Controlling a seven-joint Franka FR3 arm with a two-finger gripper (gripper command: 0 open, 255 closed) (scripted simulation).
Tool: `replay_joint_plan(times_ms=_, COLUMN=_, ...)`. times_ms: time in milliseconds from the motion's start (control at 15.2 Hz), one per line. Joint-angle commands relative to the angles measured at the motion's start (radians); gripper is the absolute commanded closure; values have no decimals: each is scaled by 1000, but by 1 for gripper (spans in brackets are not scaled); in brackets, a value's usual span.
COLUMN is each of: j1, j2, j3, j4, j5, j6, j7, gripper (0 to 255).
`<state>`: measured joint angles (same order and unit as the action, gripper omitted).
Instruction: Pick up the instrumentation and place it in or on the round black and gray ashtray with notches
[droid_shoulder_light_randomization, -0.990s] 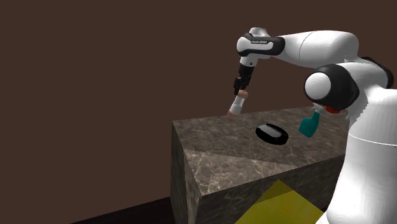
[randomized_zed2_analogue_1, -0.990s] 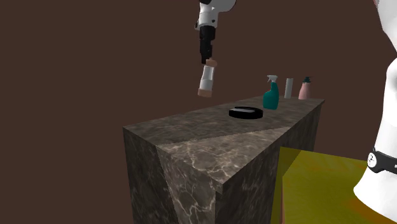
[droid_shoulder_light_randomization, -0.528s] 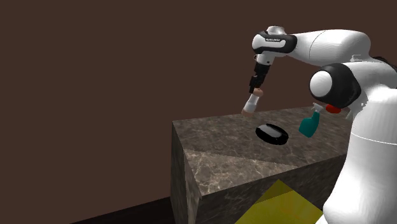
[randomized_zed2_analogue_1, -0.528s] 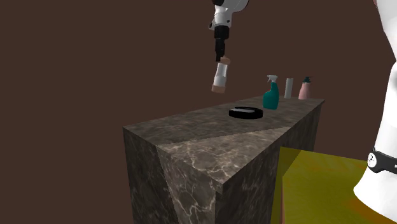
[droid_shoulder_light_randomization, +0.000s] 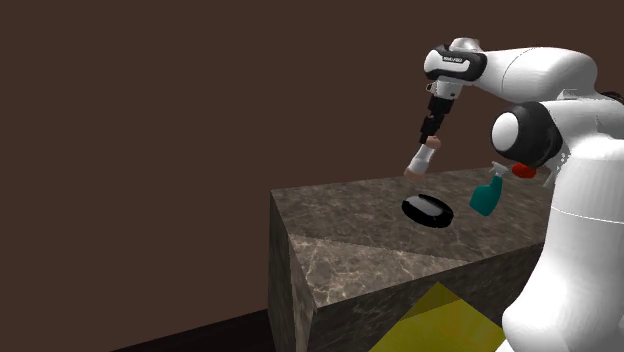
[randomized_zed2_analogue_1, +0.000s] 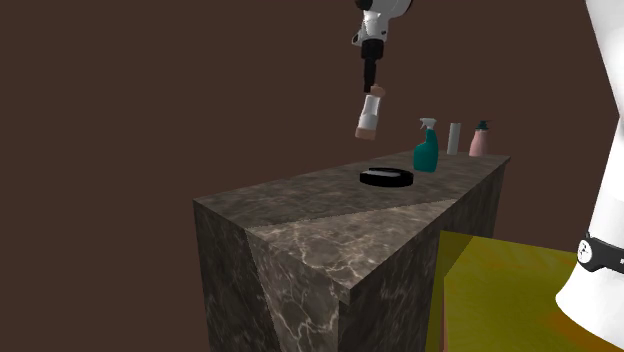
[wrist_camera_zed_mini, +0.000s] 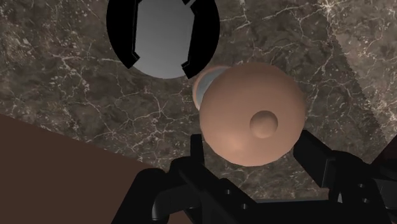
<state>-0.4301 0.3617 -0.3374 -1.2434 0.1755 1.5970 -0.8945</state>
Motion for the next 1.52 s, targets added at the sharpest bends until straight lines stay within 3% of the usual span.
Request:
replay_joint_plan(times_ms=0, j1=-40, j2=35, j3=-10, j4=62, j5=15, j6=-33, j7=-42, gripper=255)
replay_joint_plan(times_ms=396, j1=-178, j2=151, j3=-33, j4=273, j5=64, j6=-140, j7=-158, gripper=255)
replay_joint_plan(times_ms=1452, j1=-124, j2=76, j3=-36, j4=-65, j5=41, j6=121, j7=-178, gripper=255)
